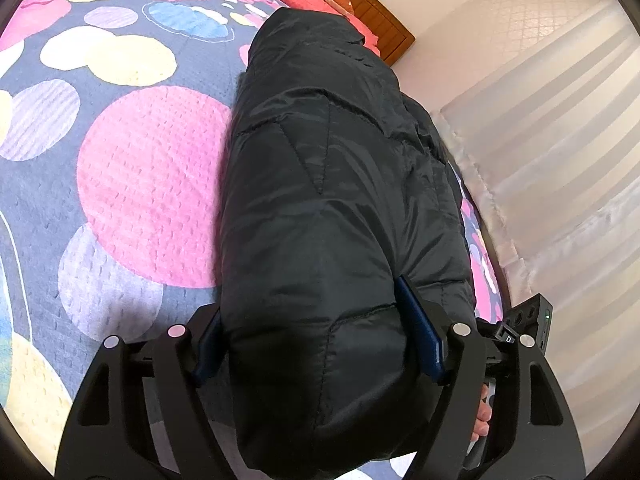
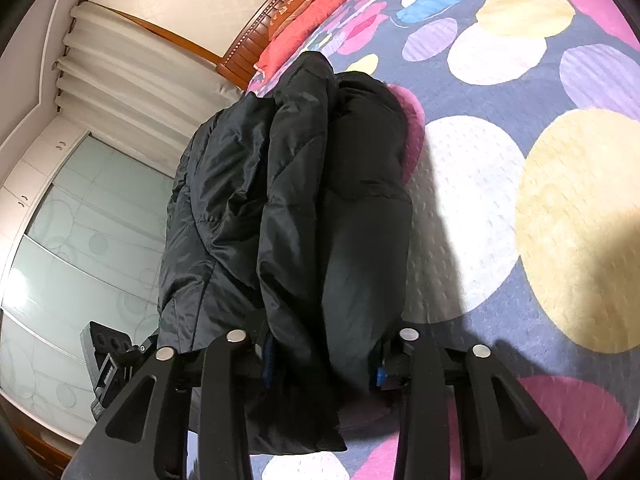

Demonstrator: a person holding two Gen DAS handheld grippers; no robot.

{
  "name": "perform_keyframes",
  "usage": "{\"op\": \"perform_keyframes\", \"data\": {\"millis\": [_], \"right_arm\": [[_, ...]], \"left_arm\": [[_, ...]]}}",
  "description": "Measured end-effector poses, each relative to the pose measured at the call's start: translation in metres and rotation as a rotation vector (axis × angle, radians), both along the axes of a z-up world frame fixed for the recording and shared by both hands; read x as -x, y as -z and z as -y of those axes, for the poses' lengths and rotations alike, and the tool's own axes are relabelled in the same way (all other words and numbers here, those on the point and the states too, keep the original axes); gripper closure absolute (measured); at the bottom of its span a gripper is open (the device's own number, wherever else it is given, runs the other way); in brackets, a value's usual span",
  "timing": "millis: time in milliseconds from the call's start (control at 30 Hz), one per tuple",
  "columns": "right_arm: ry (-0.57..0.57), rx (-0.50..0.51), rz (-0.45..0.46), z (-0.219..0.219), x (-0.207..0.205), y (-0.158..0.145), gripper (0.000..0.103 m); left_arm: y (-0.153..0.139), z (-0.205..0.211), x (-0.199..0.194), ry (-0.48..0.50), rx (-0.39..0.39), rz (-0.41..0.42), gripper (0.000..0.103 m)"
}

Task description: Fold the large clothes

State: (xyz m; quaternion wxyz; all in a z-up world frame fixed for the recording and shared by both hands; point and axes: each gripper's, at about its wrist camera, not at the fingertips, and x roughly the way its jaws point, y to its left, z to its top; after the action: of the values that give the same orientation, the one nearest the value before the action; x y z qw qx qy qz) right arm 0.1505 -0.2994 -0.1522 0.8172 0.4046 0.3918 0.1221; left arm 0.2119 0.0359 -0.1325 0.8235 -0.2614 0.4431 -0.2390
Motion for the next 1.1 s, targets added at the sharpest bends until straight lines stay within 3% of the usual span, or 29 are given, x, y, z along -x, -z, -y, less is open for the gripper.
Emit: {"op": "perform_keyframes", "data": {"millis": [200,400,567,667,900,967,1100], "right_arm": [[0.013,0.0,-0.002,0.002,-0.001,-0.001,0.052],[0.008,0.059,0.027,0.016,0.008,-0.024,0.04],[0.042,0.086,0.028,0.028,-0.013,-0.033,0.036],[0.064,0.101,0.048,0.033,-0.036,-0.036,0.034],[0.055,0.109,0.01,0.029,-0.092,-0.022,0.034],[0.053,0.147,-0.029,0.026,-0.098,-0.013,0.047],[0.064,0.122,-0.044,0.029,-0.098,0.002,0.051]], "left_arm": [[-0.001,-0.002,0.003,-0.008,-0.003,-0.001,0.023],[-0.012,-0.021,0.001,-0.007,0.036,0.002,0.019],[-0.017,-0.025,-0.025,-0.031,0.04,0.019,0.017],[-0.015,-0.012,-0.046,-0.016,0.004,0.009,0.017],[-0.012,0.006,-0.075,-0.028,-0.052,-0.018,0.016],[-0.011,0.009,-0.077,-0.027,-0.088,-0.022,0.015],[-0.005,0.014,-0.082,-0.03,-0.111,-0.036,0.015]]}}
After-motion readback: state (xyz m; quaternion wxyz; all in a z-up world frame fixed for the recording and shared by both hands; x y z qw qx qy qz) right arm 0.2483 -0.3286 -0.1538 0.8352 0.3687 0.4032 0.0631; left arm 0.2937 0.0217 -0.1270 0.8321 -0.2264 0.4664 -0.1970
